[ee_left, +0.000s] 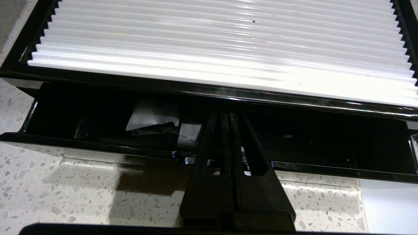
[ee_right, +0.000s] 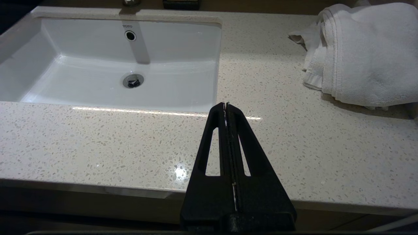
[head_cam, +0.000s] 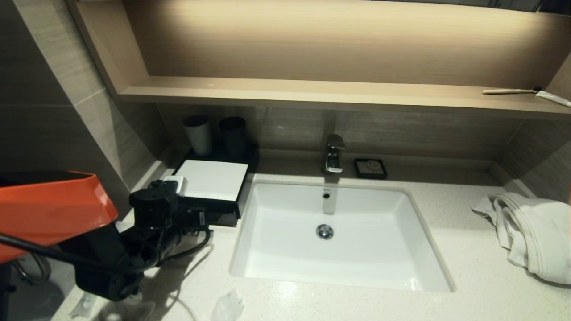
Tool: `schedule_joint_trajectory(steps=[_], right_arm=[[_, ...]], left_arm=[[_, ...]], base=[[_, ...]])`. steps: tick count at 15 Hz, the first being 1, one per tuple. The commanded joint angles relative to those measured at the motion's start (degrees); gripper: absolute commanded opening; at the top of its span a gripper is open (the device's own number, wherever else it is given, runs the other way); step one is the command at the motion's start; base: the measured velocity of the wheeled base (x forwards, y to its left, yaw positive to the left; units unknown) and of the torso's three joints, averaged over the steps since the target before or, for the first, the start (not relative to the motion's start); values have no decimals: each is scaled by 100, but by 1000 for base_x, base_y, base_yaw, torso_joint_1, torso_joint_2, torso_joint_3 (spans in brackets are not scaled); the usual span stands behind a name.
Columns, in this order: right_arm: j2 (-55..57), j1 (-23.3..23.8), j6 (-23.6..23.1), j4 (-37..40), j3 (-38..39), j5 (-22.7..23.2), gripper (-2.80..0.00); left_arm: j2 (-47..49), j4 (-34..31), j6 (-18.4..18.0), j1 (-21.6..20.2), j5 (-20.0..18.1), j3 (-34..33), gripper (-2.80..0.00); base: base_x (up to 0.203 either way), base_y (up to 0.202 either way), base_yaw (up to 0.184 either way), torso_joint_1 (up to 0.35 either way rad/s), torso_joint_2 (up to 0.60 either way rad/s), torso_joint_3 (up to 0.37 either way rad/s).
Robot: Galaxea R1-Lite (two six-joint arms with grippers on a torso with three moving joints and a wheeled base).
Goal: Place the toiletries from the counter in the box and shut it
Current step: Open the drawer
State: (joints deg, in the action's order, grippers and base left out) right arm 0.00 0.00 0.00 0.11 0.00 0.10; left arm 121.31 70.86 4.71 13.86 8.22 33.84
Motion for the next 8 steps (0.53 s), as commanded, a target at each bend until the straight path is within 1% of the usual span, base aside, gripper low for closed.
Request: schedule_joint_trajectory(steps=[1,8], right_arm=[[0,0,0,-2,0,0,-280],[0,0,-9,-2,0,-1,-280]], left_arm=[[-20,0,4,-5,4,-9,-280],[-99,-143,4,-6,4,-18,-280]], base=[[0,0,0,0,0,0],[0,0,0,0,0,0]])
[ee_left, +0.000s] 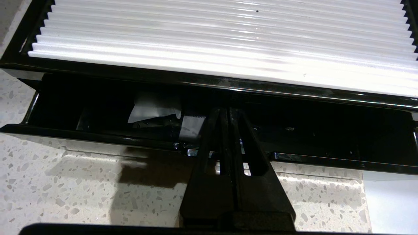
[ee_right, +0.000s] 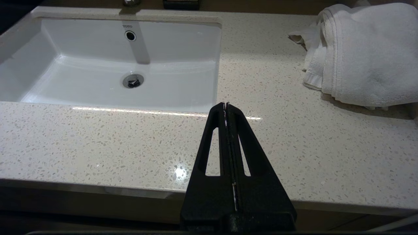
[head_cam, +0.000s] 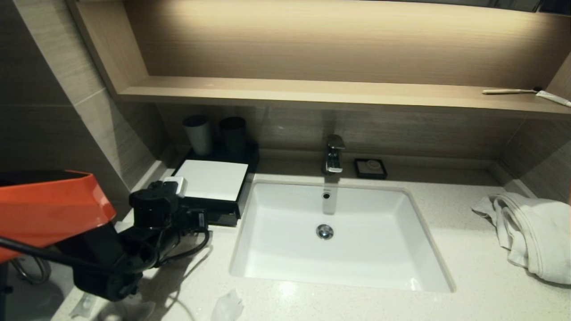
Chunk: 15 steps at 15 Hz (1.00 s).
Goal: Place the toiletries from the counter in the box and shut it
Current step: Open the drawer
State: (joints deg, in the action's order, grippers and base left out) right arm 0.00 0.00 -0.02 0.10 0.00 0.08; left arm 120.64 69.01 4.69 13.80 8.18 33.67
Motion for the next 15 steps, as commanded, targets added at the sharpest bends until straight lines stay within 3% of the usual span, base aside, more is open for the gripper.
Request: schedule_joint_trajectory(steps=[1,10,15], right_arm=[[0,0,2,-1,0,9,-280],[0,0,2,-1,0,0,-280],[0,2,1,-1,0,0,-280]], left_arm=[[-41,33,6,0,8,-10,-280],[-366,-670,1,9,-27,-106,-280],[-366,-749,6,9,-36,-253,-280]], base=[[0,0,0,0,0,0],[0,0,0,0,0,0],[0,0,0,0,0,0]])
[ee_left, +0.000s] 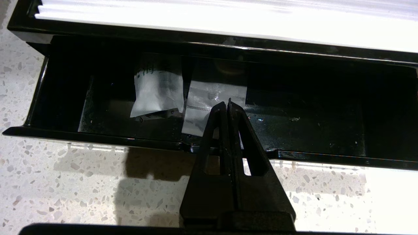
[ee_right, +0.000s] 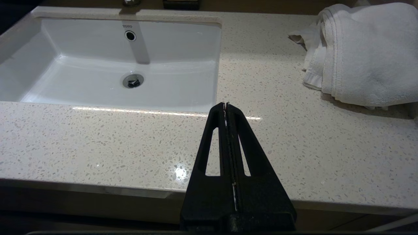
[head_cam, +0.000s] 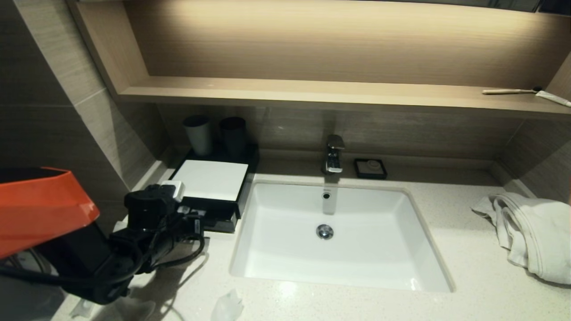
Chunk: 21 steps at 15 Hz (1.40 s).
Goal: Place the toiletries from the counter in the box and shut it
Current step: Open the drawer
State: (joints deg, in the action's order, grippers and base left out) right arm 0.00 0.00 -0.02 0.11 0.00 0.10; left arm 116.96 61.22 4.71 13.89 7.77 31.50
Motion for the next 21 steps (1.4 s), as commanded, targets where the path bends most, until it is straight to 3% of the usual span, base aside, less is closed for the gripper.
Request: schedule_joint_trajectory(steps=[1,21], right_arm=[[0,0,-6,-2,0,8,-280],[0,0,2,-2,0,5,-280]], left_arm=[[3,34,4,0,6,-65,-280],[-279,-49,4,0,6,-443,-280]], base=[[0,0,0,0,0,0],[0,0,0,0,0,0]])
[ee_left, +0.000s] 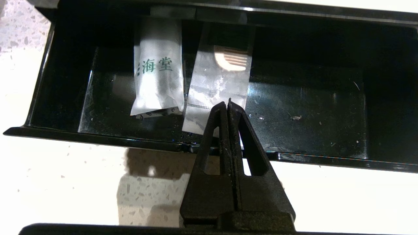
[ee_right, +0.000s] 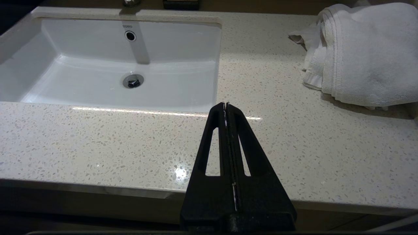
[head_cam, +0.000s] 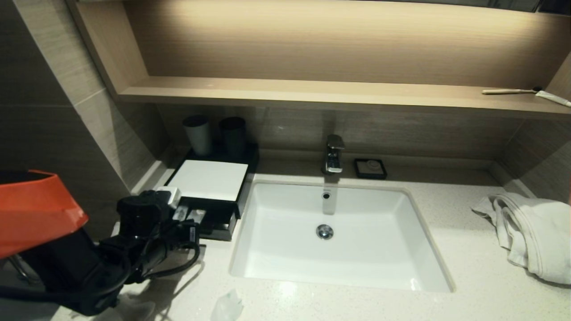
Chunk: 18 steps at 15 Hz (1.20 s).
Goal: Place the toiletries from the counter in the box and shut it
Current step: Open the drawer
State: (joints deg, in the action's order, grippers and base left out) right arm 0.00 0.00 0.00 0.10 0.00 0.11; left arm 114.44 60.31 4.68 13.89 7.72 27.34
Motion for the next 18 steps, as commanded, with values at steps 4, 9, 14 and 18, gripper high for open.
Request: schedule_joint_trajectory(steps=[4,9,14,18], right_arm=[[0,0,0,-1,0,-2,-280],[0,0,0,-1,0,-2,-280],[0,1,0,-1,0,-2,-280],[0,0,0,-1,0,-2,-280]], left_arm=[[-142,34,6,9,10,-97,-280],[-203,42,6,9,10,-229,-280],[-295,67,6,9,10,-425,-280],[-408,67,6,6,10,-624,-280]], base=[[0,0,0,0,0,0],[0,0,0,0,0,0],[0,0,0,0,0,0],[0,0,0,0,0,0]])
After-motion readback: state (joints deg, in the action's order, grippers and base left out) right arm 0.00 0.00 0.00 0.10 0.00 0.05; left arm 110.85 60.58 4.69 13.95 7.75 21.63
